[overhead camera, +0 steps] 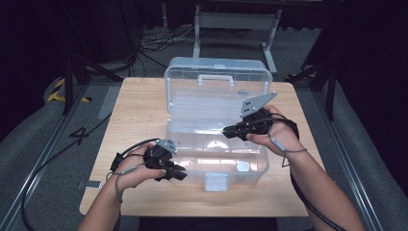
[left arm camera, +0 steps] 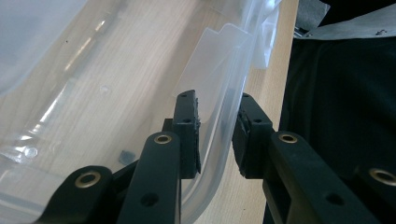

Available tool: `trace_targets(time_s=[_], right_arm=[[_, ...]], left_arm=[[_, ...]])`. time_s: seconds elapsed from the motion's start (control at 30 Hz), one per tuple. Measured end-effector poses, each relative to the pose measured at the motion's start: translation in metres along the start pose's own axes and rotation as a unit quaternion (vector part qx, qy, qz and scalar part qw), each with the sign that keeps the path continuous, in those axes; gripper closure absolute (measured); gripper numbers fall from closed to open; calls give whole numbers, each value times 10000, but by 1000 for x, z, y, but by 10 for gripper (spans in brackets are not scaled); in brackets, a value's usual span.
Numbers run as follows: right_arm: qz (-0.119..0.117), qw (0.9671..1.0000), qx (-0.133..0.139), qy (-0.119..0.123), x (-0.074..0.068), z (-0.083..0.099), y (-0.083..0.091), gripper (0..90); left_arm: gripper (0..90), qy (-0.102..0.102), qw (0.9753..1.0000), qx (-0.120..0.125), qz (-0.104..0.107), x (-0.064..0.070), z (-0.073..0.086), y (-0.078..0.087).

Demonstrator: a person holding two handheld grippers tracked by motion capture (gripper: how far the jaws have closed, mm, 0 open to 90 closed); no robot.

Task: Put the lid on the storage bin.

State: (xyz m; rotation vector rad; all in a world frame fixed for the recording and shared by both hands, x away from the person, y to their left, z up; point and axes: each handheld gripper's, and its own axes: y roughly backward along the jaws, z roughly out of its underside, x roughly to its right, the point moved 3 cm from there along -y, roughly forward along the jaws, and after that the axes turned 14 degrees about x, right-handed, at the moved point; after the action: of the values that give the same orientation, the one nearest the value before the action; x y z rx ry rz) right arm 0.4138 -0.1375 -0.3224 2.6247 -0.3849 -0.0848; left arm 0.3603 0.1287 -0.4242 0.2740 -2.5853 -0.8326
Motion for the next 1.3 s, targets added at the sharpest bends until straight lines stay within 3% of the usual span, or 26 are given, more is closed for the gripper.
trace_targets(time_s=[0.5,0.67,0.93,1.3], right_arm=[[-37,10000,41,-40,-4,3,0,845],[-42,10000,51,-22,-5,4,0,845],[-44,10000,54,-37,-6,4,0,845],[-28,10000,75,7,-8,5,0,846]], left_arm=[[728,15,10000,-17,-13,2,-4,5],[732,-15,9999,166,24,4,-7,13],[760,-10,9991,409,-115,3,-10,27],[854,-78,9949,889,-472,3,-18,54]])
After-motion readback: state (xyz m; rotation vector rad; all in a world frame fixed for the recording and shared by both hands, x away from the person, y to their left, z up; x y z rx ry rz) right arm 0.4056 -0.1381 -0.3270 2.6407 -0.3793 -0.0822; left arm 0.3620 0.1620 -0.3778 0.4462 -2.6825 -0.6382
